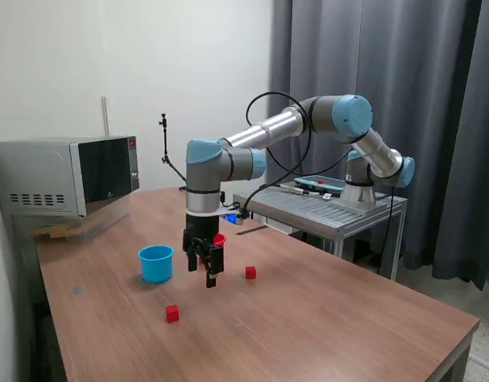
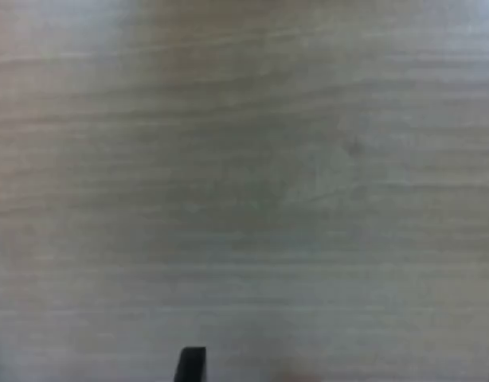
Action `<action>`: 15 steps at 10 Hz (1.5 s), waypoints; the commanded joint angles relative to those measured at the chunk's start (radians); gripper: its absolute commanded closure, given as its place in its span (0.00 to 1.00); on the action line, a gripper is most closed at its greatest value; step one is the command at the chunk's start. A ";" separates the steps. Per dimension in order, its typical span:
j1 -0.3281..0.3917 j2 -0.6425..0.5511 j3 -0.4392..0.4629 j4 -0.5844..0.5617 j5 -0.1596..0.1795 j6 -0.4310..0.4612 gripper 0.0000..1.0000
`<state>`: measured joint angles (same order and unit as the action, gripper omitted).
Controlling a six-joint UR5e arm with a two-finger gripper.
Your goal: Place red objects in the red bin, and blue objects in the blue bin.
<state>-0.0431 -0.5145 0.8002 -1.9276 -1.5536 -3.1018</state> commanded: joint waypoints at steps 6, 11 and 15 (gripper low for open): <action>-0.003 0.031 -0.027 -0.148 0.041 -0.032 0.00; 0.006 0.100 -0.062 -0.134 0.064 -0.028 0.00; 0.000 0.108 -0.090 -0.142 0.064 0.062 0.00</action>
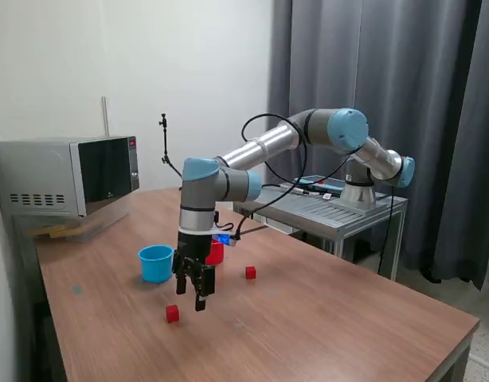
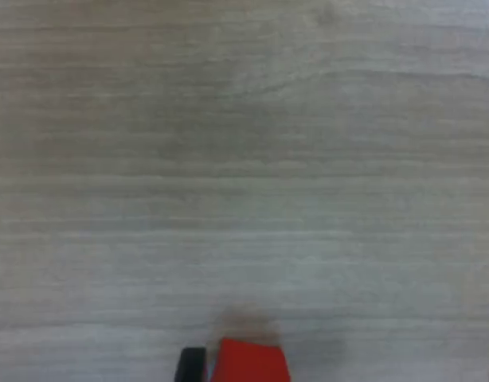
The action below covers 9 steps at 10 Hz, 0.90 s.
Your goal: Place red objects in the red bin, and blue objects in the blue bin.
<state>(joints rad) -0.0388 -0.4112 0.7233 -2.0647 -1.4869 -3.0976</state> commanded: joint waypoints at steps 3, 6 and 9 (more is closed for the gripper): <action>-0.010 0.006 -0.013 -0.005 -0.010 0.079 0.00; -0.012 0.031 -0.027 0.003 -0.009 0.080 0.00; -0.012 0.038 -0.038 0.003 -0.009 0.079 0.00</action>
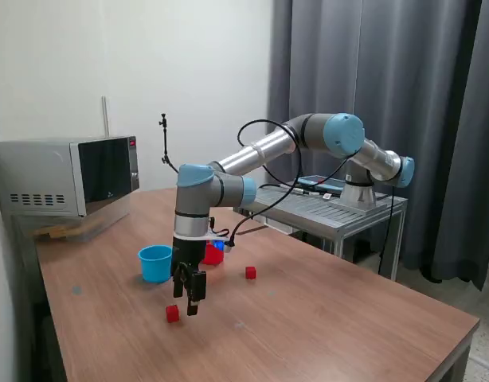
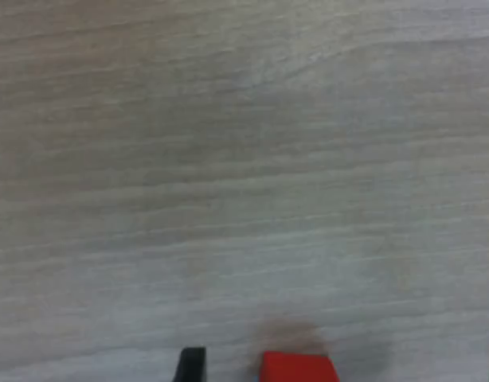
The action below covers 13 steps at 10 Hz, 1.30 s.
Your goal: Place red objects in the red bin, and blue objects in the blue bin.
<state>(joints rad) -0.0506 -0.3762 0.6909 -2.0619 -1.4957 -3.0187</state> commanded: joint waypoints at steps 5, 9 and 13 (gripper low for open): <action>0.000 0.010 -0.018 -0.001 -0.004 0.001 0.00; 0.000 0.022 -0.037 -0.001 -0.004 0.000 0.00; 0.000 0.056 -0.080 -0.001 -0.004 -0.002 0.00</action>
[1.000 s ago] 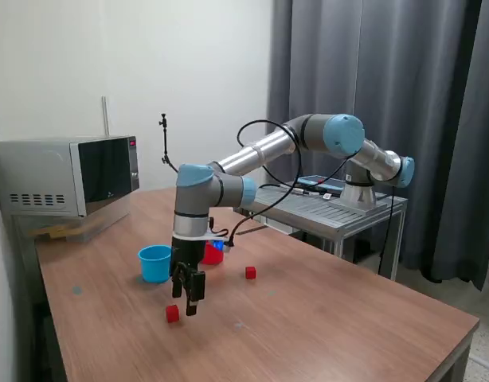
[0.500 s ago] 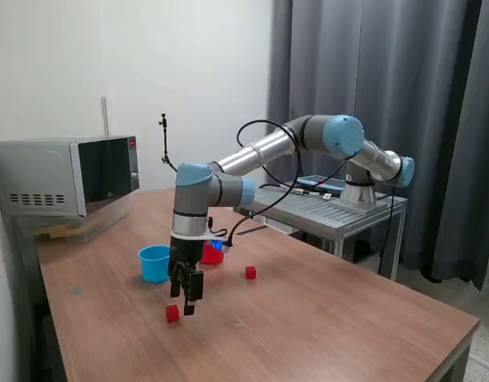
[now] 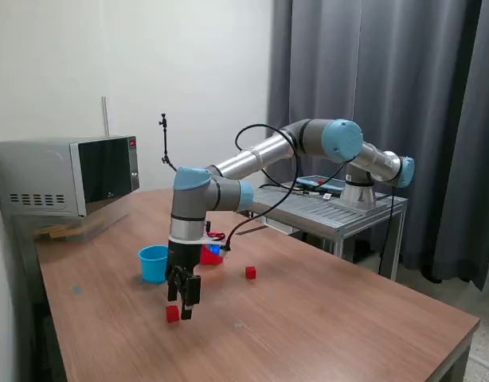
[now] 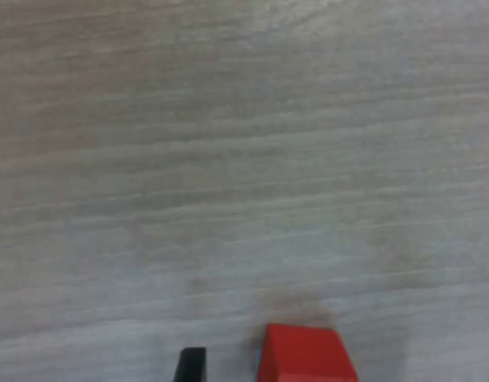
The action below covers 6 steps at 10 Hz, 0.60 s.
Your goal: Place red objects in the red bin, and blue objects in the blue bin.
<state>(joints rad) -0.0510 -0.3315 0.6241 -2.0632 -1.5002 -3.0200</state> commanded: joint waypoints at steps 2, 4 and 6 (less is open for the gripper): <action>-0.001 0.011 -0.021 0.000 0.000 -0.003 0.00; -0.001 0.012 -0.023 0.000 0.000 -0.003 0.00; -0.001 0.012 -0.023 0.000 0.000 -0.002 0.00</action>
<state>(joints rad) -0.0521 -0.3194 0.6021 -2.0632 -1.5003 -3.0230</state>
